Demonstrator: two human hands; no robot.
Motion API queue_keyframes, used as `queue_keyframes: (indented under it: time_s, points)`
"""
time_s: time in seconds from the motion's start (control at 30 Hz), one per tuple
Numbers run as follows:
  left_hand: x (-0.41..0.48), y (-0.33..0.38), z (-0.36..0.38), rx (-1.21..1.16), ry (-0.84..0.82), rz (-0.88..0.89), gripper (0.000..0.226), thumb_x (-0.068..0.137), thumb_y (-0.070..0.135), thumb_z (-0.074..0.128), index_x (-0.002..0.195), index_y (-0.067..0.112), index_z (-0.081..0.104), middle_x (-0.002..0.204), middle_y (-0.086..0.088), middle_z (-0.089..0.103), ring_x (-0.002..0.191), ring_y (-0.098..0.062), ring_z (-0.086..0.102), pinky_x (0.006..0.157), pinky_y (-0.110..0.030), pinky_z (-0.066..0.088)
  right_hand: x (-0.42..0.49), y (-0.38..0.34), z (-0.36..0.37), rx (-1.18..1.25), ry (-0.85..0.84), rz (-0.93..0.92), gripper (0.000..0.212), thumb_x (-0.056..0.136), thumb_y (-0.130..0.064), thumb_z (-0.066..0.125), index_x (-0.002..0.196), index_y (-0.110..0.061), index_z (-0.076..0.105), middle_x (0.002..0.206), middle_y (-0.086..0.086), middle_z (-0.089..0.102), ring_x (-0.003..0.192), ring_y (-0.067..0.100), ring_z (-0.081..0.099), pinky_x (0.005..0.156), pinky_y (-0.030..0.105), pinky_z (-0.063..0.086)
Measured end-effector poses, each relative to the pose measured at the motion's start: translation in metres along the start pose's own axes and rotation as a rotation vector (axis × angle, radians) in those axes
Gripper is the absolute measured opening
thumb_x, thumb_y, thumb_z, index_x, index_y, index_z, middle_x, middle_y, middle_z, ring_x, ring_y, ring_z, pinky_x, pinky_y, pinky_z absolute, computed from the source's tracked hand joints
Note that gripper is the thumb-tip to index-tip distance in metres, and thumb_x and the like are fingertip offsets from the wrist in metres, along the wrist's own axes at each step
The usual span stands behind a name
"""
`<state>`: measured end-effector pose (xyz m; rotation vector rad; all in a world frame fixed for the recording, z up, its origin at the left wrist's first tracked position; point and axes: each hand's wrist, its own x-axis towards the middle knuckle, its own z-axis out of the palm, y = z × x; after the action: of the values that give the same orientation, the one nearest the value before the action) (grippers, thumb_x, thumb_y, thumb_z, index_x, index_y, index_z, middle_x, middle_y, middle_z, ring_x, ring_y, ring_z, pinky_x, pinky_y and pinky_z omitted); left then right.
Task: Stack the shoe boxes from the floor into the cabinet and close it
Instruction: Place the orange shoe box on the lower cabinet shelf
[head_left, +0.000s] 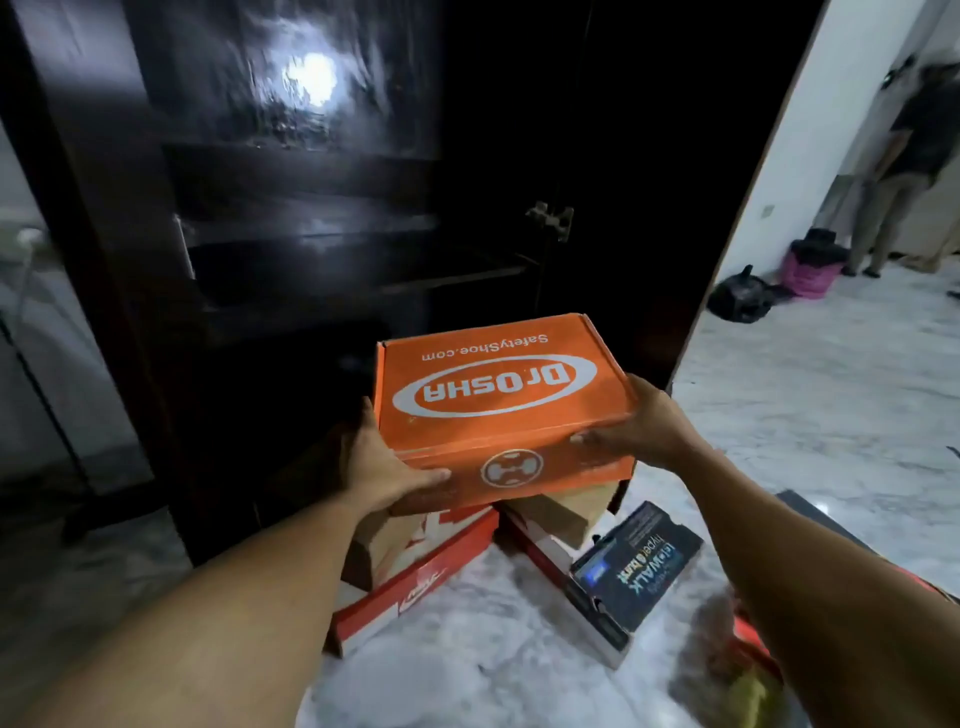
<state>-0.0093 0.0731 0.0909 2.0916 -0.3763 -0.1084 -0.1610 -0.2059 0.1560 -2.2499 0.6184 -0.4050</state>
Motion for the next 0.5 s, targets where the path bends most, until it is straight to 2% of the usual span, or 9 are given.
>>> queue_keyframes:
  time_s: [0.1,0.17,0.23,0.33,0.5]
  points:
    - [0.043,0.002,0.010,-0.008,-0.033,-0.039,0.107,0.056,0.022,0.097,0.144,0.018,0.036,0.136,-0.006,0.054,0.130,-0.025,0.050,0.107,-0.043,0.040,0.052,0.011,0.021,0.040,0.010,0.008,0.098,0.052,-0.040,0.097,0.136,-0.023,0.048,0.101,-0.016,0.059,0.101,0.015,0.063,0.081,0.029,0.052]
    - [0.072,-0.004,0.014,0.025,-0.032,-0.061,0.098,0.058,0.021,0.096,0.139,0.018,0.039,0.135,-0.005,0.055,0.130,-0.025,0.051,0.106,-0.044,0.042,0.085,0.017,0.038,0.069,-0.013,0.010,0.100,0.057,-0.036,0.096,0.141,-0.020,0.044,0.101,-0.016,0.055,0.103,0.016,0.060,0.081,0.027,0.049]
    - [0.097,-0.014,0.015,0.051,0.002,-0.066,0.098,0.056,0.021,0.097,0.136,0.018,0.041,0.133,-0.005,0.057,0.129,-0.026,0.053,0.105,-0.044,0.043,0.117,0.020,0.057,0.090,-0.043,0.011,0.106,0.060,-0.033,0.095,0.147,-0.018,0.036,0.111,-0.011,0.053,0.115,0.021,0.058,0.086,0.031,0.048]
    - [0.132,-0.035,0.013,0.107,0.085,-0.094,0.102,0.051,0.022,0.099,0.135,0.015,0.042,0.130,-0.007,0.058,0.127,-0.028,0.054,0.104,-0.044,0.044,0.156,0.018,0.087,0.130,-0.039,0.003,0.121,0.060,-0.032,0.095,0.155,-0.019,0.022,0.141,0.001,0.049,0.131,0.025,0.048,0.101,0.035,0.043]
    - [0.180,-0.066,0.000,0.163,0.240,-0.096,0.112,0.048,0.028,0.100,0.140,0.013,0.036,0.130,-0.010,0.058,0.126,-0.032,0.053,0.104,-0.047,0.046,0.211,0.010,0.138,0.159,-0.050,-0.084,0.127,0.061,-0.031,0.094,0.158,-0.024,0.013,0.151,0.007,0.043,0.138,0.030,0.042,0.111,0.042,0.038]
